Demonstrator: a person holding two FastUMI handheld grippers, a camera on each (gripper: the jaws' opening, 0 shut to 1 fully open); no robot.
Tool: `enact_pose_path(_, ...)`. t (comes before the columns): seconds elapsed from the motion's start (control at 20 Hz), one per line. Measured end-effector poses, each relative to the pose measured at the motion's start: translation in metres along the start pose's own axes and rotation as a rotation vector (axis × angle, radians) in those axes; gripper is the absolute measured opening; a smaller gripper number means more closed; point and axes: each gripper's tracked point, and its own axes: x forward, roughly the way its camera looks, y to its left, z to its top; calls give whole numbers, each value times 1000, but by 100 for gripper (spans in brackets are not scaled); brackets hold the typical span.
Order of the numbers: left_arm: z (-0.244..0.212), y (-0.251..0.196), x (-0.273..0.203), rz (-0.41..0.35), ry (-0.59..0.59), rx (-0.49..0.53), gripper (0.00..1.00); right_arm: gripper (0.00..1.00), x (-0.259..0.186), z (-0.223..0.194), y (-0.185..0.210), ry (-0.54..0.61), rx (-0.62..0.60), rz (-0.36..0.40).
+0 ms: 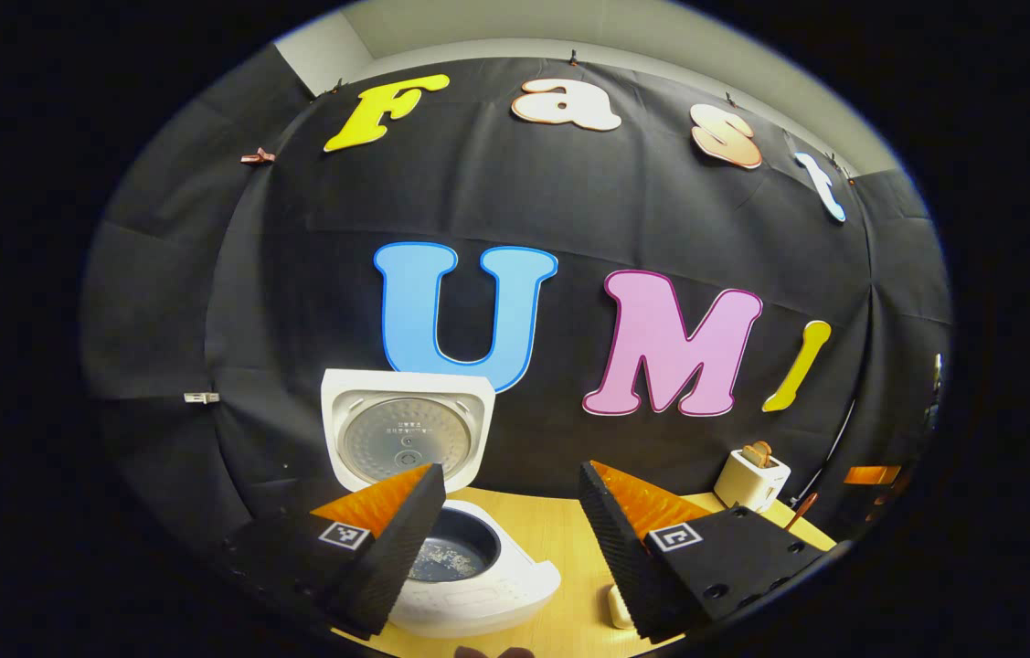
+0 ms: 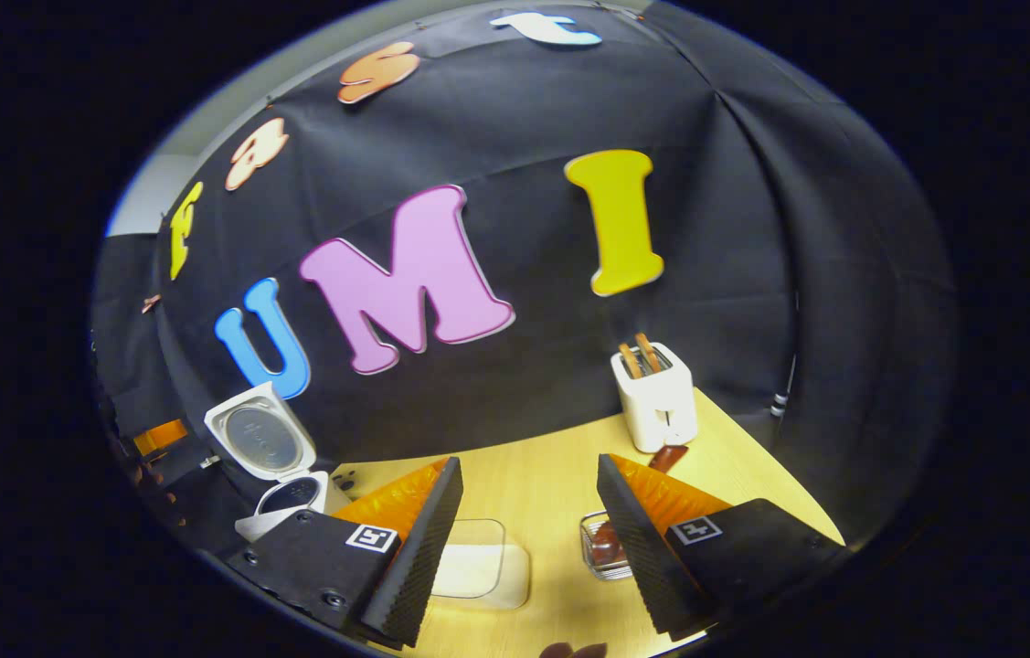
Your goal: Close the left gripper, press the button to open the rice cooker; take a wooden spoon from the chopstick holder with the right hand, scoop a spoonful of rice and pour it into the rice cooker, then put the wooden spoon back into the chopstick holder.
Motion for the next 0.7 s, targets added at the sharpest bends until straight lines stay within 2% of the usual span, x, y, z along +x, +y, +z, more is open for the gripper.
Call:
enact_pose_path(0.15,34,20,24,2,-71,20,94,92,-18,25,53,-65,-75,77)
enact_pose_path(0.35,60,56,85,67,-96,37,95,98,-37,47,92,-119,-142,133)
enact_pose_path(0.5,76,81,140,109,-118,36,95,98,-48,46,101,-116,-193,133)
enact_pose_path(0.7,85,106,189,159,-102,26,95,98,-59,47,102,-117,-199,112)
